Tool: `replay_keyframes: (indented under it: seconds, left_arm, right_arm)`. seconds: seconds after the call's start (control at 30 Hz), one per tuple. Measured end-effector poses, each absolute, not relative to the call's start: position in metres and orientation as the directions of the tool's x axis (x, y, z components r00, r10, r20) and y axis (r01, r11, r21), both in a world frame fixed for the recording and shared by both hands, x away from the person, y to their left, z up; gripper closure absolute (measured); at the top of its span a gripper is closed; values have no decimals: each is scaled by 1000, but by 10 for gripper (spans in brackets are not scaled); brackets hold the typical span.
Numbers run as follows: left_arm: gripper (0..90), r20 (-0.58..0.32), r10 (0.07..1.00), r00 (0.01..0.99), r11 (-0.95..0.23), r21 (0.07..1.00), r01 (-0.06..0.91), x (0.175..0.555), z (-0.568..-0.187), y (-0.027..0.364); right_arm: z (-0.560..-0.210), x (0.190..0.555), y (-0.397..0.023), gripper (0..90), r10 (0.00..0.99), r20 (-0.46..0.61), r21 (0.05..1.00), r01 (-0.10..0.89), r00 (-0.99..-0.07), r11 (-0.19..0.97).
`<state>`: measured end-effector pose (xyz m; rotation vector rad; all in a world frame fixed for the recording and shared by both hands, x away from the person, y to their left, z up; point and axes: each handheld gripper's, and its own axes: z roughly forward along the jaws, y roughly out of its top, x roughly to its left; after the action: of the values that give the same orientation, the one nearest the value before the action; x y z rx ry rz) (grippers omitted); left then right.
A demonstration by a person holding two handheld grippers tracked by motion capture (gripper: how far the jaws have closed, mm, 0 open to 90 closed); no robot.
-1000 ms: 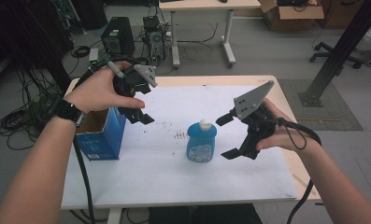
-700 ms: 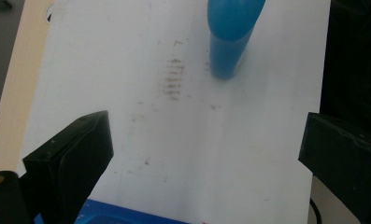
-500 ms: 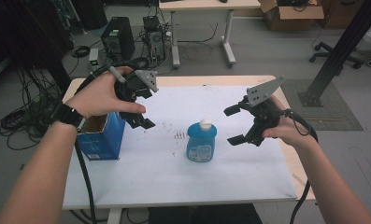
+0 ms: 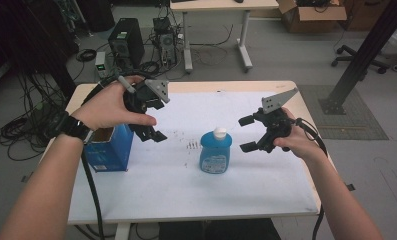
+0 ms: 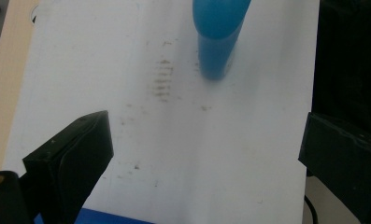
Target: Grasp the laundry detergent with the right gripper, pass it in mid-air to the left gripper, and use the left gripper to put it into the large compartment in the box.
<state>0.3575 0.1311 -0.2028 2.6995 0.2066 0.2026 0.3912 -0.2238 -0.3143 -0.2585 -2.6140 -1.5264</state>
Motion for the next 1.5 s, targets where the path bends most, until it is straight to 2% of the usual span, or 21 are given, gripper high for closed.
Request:
replay_keyframes:
  seconds: [1.03, 1.5]
  left_arm:
    - [34, 115, 155, 981, -898, 431, 91, 353, -207, 127]
    - [34, 117, 151, 982, -894, 441, 84, 351, -206, 127]
  right_arm:
    - [-367, 392, -173, 24, 97, 220, 837, 239, -971, 492]
    - [-378, 392, -163, 72, 124, 221, 841, 253, -967, 478]
